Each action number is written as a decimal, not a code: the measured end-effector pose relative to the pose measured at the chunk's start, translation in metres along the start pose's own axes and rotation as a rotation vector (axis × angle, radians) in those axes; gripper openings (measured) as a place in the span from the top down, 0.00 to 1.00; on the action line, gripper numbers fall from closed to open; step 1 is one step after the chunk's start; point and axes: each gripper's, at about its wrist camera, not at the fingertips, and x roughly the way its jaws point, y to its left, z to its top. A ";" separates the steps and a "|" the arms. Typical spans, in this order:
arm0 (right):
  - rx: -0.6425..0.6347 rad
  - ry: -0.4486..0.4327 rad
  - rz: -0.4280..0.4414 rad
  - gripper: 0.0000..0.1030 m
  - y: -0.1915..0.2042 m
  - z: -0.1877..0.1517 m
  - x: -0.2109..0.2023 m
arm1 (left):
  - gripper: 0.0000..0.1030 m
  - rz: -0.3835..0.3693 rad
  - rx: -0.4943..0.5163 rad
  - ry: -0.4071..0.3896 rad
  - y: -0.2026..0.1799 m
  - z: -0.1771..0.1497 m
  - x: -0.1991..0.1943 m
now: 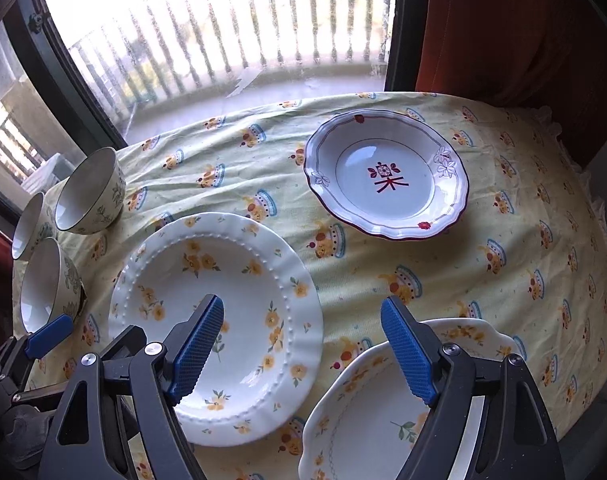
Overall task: Organize plates and bowls
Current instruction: 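Move both grippers to the deep beaded-rim plate and grasp its rim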
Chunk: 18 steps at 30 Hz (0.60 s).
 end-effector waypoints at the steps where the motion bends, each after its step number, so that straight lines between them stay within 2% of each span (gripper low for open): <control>1: -0.006 0.002 0.001 0.19 0.002 0.003 0.006 | 0.09 0.006 -0.006 0.007 0.001 0.002 0.005; 8: -0.016 0.051 0.007 0.19 0.008 0.012 0.052 | 0.14 0.034 -0.040 0.071 0.006 0.007 0.040; 13: 0.000 0.096 0.010 0.20 0.007 0.013 0.074 | 0.17 0.023 -0.056 0.108 0.009 0.005 0.056; 18: -0.002 0.160 0.046 0.37 0.011 0.010 0.091 | 0.23 0.013 -0.059 0.134 0.009 -0.001 0.064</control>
